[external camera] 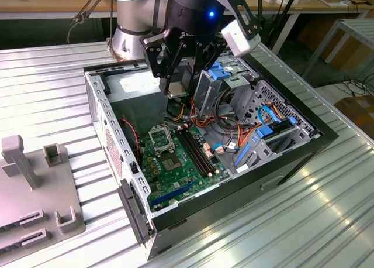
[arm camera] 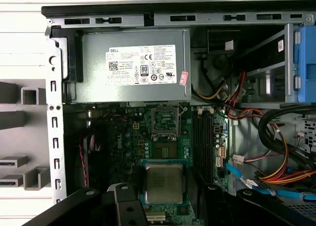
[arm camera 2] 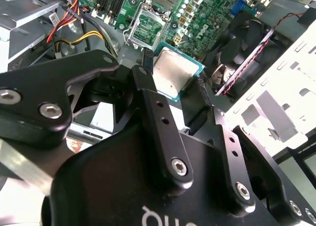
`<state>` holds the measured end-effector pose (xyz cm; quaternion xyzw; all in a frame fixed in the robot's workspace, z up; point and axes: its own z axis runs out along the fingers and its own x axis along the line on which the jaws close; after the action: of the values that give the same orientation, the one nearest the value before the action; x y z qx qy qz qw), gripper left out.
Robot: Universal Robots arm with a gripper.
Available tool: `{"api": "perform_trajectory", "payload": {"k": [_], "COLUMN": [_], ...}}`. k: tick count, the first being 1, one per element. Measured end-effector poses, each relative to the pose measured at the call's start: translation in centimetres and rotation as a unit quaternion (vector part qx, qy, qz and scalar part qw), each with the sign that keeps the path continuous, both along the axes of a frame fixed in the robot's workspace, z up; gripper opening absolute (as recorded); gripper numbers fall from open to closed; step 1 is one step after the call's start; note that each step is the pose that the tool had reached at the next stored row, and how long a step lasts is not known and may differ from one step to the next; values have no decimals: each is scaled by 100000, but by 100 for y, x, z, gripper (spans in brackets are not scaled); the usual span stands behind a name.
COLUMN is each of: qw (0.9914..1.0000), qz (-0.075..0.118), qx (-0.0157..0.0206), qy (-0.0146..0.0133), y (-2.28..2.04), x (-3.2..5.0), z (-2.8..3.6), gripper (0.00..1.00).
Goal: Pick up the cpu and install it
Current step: 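Place the cpu into insertion slot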
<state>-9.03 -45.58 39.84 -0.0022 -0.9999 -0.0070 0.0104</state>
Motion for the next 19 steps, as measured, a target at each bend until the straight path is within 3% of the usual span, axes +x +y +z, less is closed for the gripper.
{"api": "perform_trajectory", "payload": {"k": [11, 19], "qw": [100000, 100000], "qz": [0, 1], "qx": [5, -2], "qy": [-67, -126], "y": [-36, -43], "x": [0, 5], "z": [-8, -71], "gripper": [47, 47]}}
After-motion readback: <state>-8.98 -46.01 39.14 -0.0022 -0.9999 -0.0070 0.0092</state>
